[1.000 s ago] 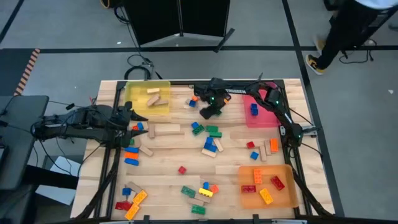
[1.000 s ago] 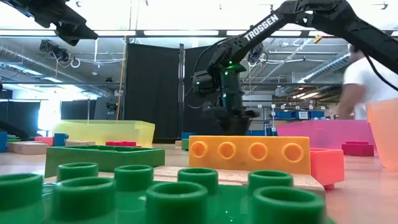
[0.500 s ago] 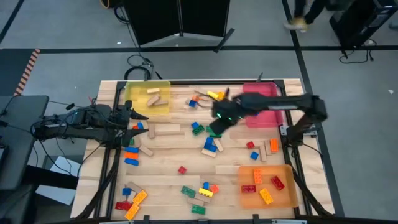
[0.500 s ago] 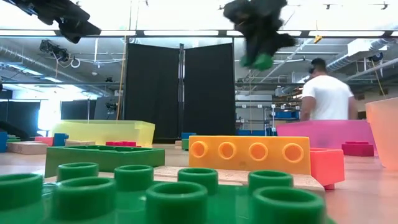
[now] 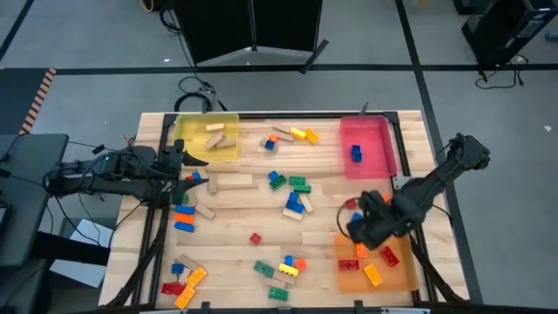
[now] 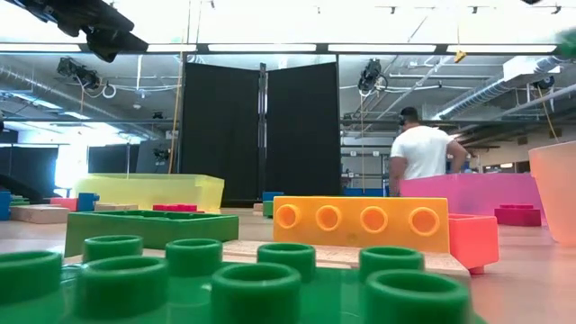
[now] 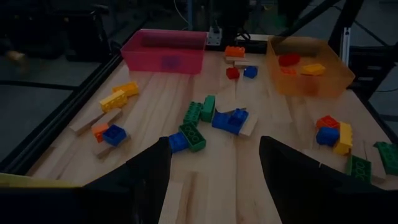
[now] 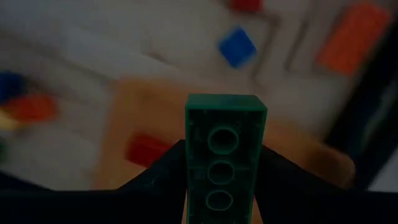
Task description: Sort blocks by size
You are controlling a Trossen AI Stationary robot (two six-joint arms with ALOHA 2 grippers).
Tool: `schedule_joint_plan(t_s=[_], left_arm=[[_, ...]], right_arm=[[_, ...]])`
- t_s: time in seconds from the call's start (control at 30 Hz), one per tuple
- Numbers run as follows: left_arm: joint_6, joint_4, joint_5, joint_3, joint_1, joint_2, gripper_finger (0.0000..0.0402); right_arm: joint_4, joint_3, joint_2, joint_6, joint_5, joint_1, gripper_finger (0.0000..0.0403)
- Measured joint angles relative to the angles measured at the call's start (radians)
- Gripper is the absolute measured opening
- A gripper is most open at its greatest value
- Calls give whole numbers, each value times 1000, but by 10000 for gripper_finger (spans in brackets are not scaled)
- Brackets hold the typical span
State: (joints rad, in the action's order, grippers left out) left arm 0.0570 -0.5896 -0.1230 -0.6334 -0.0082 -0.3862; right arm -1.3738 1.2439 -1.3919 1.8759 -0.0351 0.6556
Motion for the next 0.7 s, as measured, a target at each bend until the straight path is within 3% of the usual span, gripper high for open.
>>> schedule_joint_plan(t_s=[0.23,0.47,0.6,0.7], left_arm=[[0,0,-4,0,0,0,253],[0,-18,-10,0,0,0,253],[0,-20,-10,0,0,0,253],[0,-19,-10,0,0,0,253]], right_arm=[[234,-156,-3,129,57,161,153],[470,-312,-20,252,73,247,153],[531,-344,-56,254,92,275,154],[533,-350,-91,253,109,286,182]])
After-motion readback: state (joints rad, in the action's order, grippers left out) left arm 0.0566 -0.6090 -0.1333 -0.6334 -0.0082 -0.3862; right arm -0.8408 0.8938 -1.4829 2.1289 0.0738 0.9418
